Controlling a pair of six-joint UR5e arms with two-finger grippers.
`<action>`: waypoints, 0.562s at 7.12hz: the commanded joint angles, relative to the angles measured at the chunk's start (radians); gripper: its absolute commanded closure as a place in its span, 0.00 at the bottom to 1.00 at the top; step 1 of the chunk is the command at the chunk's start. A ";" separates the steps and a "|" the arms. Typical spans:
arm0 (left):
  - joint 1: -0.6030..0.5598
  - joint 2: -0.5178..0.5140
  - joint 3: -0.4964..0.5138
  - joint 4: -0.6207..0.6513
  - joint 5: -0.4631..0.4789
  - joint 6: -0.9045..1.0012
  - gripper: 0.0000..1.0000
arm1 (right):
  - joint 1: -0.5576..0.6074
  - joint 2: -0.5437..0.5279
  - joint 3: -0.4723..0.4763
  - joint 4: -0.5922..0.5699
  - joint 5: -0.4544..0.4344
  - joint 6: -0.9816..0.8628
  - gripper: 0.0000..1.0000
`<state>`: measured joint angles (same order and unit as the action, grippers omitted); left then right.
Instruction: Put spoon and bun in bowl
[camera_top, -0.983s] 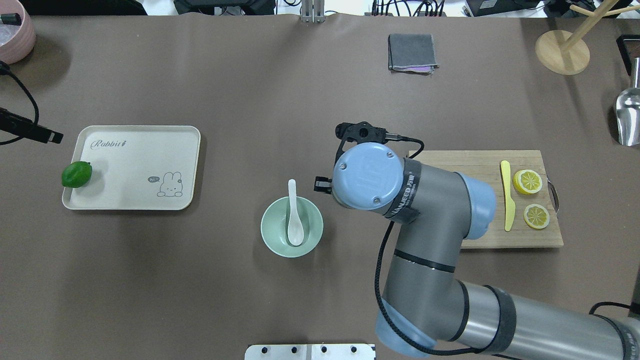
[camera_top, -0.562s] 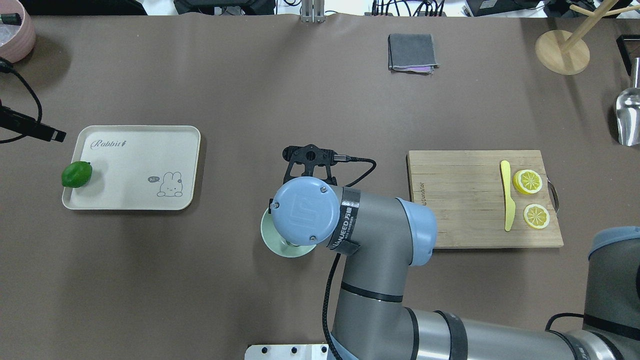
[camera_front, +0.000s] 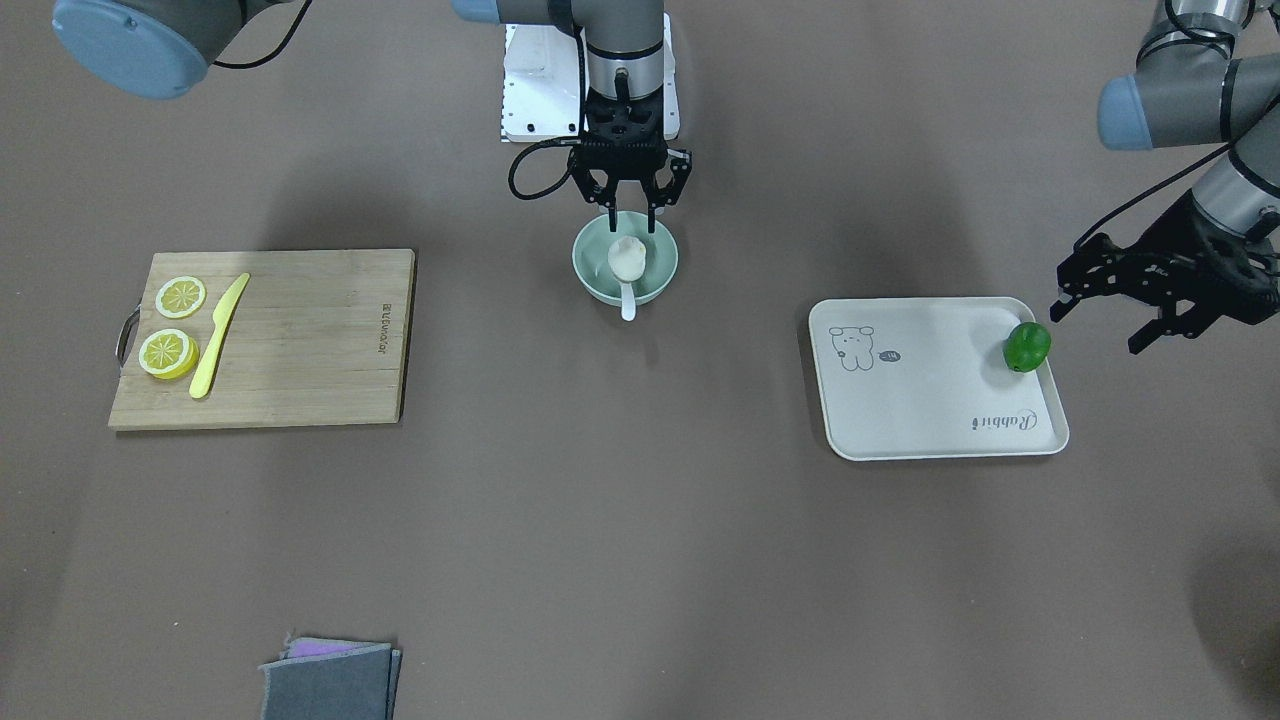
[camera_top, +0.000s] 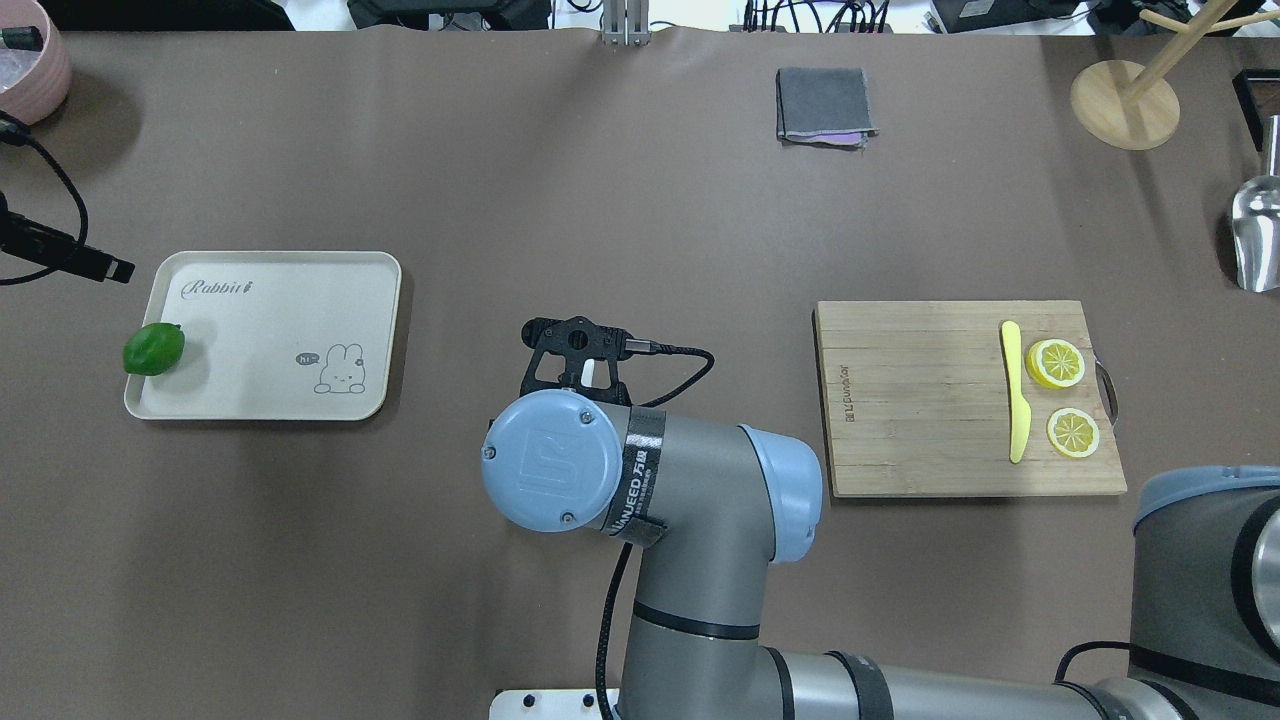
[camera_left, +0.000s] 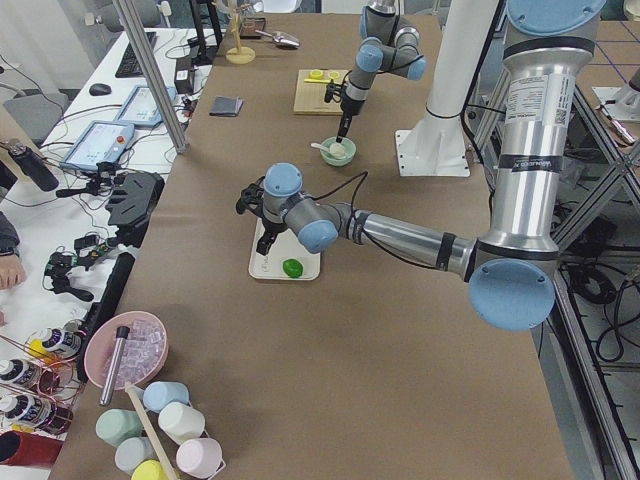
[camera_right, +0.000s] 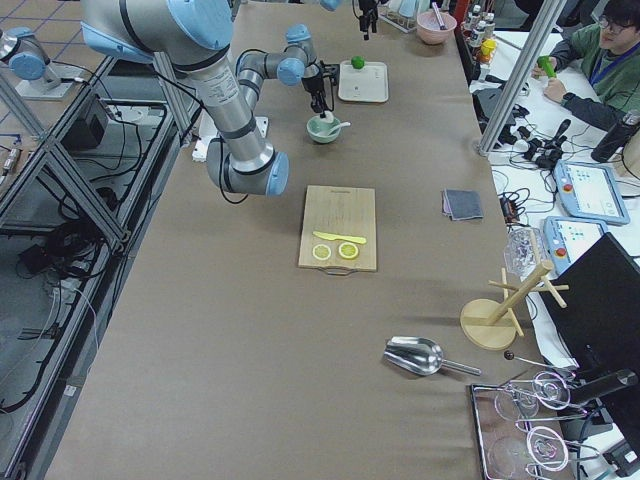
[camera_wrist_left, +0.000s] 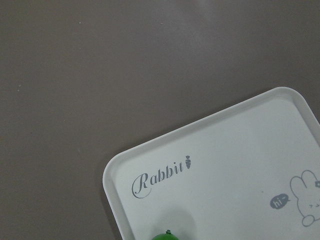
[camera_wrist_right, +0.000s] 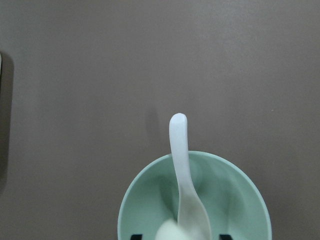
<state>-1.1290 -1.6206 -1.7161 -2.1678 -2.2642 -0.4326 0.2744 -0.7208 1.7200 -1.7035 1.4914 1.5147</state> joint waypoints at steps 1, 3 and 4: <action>0.000 0.004 0.000 -0.003 0.002 0.002 0.02 | 0.050 -0.006 0.027 -0.005 0.048 -0.017 0.00; -0.006 0.028 0.016 0.014 0.015 0.020 0.02 | 0.177 -0.081 0.105 -0.010 0.195 -0.062 0.00; -0.014 0.089 0.012 -0.062 0.029 0.044 0.02 | 0.250 -0.147 0.140 -0.010 0.223 -0.135 0.00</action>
<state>-1.1348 -1.5842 -1.7056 -2.1762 -2.2502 -0.4131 0.4368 -0.7957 1.8112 -1.7124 1.6576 1.4496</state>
